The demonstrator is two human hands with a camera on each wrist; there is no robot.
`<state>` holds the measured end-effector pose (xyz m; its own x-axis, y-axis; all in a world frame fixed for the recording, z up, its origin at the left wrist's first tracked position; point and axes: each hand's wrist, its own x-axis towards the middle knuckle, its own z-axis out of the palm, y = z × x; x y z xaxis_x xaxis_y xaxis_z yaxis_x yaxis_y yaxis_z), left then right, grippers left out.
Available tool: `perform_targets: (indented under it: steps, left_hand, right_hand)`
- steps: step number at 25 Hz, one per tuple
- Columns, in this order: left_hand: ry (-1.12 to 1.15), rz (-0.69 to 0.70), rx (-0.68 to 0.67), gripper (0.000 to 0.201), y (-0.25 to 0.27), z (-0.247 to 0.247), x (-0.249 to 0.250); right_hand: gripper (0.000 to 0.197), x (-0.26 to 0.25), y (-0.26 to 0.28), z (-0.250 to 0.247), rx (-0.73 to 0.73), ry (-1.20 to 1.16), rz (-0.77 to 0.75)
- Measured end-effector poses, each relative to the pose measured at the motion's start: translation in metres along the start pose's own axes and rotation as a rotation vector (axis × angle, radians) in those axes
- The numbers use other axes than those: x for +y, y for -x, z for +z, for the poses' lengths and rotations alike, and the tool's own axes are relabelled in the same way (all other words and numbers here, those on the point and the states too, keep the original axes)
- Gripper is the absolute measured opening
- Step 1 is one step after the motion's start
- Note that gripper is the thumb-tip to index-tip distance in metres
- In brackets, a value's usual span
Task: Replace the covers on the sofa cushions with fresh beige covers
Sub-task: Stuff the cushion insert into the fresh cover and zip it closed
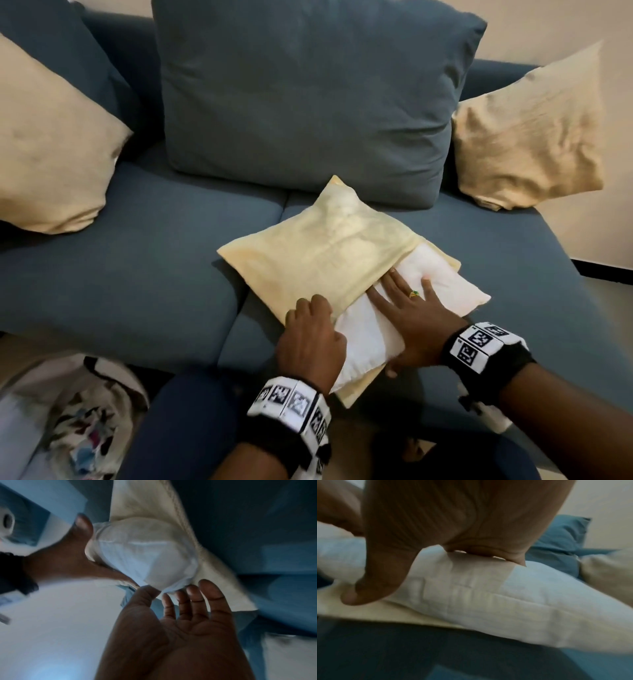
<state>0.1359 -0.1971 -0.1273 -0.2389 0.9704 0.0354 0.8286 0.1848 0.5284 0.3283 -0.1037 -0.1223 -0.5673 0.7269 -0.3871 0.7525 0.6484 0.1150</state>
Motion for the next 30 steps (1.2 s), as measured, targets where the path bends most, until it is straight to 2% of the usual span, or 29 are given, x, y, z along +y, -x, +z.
perform_targets:
  steps: [1,3,5,7,10,12,13,16,19,22,26,28,30]
  left_hand:
    - [0.128,-0.131,-0.015,0.032,0.008,0.006,-0.013]
    - [0.525,-0.412,-0.064,0.038,0.021,0.015,-0.031]
    - [0.797,-0.593,-0.212,0.05,0.028,0.029,-0.04]
    - [0.931,-0.646,-0.294,0.047,0.028,0.038,-0.039]
    - [1.176,-0.729,-0.381,0.031,0.022,0.035,-0.029]
    - [1.351,-0.815,-0.515,0.031,0.022,0.036,-0.026]
    - [1.381,-0.81,-0.562,0.029,0.026,0.035,-0.022]
    - [1.303,-0.726,-0.616,0.012,0.028,0.029,-0.008]
    - [1.221,-0.72,-0.564,0.019,0.026,0.01,-0.009]
    - [1.108,-0.619,-0.588,0.012,0.037,-0.022,-0.03]
    - [0.958,-0.557,-0.591,0.016,0.043,-0.055,-0.044]
    - [0.867,-0.533,-0.566,0.016,0.038,-0.062,-0.046]
    - [0.811,-0.523,-0.557,0.018,0.033,-0.063,-0.048]
  right_hand:
    - [0.148,0.003,0.002,0.002,-0.006,0.073,-0.014]
    - [0.141,0.009,-0.001,0.0,0.02,0.094,0.058]
    - [0.128,0.009,-0.009,-0.005,0.059,0.032,0.169]
    - [0.112,0.001,-0.015,-0.006,0.083,0.007,0.261]
    - [0.085,-0.01,-0.016,-0.001,0.144,0.012,0.377]
    - [0.077,-0.013,-0.016,-0.002,0.144,0.004,0.392]
    - [0.076,-0.014,-0.016,-0.004,0.142,-0.013,0.386]
    - [0.078,-0.019,-0.024,-0.012,0.177,-0.018,0.336]
    - [0.073,-0.03,-0.031,-0.011,0.209,0.039,0.316]
    - [0.068,-0.03,-0.049,-0.01,0.271,0.078,0.332]
    - [0.06,-0.016,-0.077,-0.038,0.352,0.024,0.36]
    - [0.068,-0.016,-0.076,-0.044,0.331,0.047,0.284]
    - [0.091,-0.016,-0.064,-0.034,0.275,0.04,0.202]
